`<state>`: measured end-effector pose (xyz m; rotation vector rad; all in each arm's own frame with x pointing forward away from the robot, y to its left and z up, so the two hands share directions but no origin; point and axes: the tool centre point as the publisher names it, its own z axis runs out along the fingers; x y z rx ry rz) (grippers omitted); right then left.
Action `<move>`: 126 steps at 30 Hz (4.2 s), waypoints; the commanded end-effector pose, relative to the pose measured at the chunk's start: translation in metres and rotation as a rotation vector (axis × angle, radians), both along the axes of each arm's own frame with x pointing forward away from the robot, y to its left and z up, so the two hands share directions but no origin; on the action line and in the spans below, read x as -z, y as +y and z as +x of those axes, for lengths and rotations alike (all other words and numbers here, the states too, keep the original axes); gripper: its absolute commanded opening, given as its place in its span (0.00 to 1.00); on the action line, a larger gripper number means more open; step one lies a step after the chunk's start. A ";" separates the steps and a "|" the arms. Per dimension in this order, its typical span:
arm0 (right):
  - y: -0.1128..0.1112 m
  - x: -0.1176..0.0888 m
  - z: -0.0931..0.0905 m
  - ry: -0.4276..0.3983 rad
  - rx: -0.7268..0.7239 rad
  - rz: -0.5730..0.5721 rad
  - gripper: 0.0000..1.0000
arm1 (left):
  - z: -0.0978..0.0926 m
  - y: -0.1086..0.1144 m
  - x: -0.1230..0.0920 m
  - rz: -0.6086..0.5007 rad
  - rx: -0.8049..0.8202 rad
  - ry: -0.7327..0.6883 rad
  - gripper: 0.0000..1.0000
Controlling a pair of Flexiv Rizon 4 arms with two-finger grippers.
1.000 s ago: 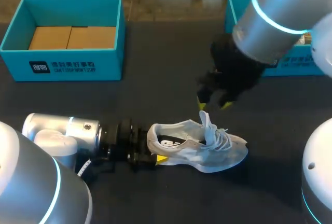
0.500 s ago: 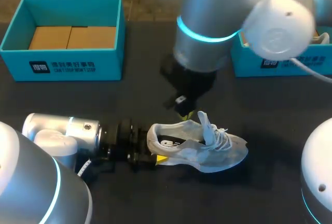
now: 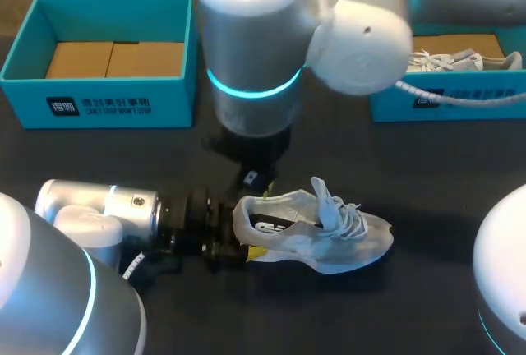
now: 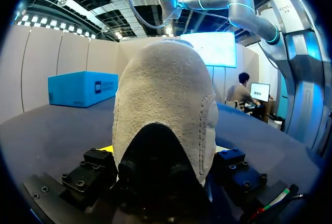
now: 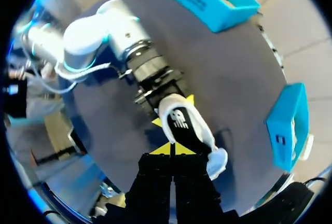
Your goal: Take the shoe out of the shoebox, open the shoe tongue, remove and reinsert the insole, then place the shoe into the shoebox
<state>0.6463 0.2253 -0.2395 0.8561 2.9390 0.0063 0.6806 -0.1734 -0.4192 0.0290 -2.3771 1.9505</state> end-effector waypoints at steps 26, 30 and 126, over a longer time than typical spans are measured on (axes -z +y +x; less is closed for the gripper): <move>-0.018 0.091 0.030 -0.001 -0.213 0.003 0.00 | 0.000 0.001 0.001 0.001 -0.001 -0.001 0.00; -0.021 0.105 0.034 -0.015 -0.267 -0.012 0.00 | 0.000 0.001 0.001 0.001 -0.001 -0.001 0.00; -0.087 0.109 0.013 0.133 -0.208 0.280 0.00 | 0.000 0.001 0.001 0.001 -0.001 -0.001 0.00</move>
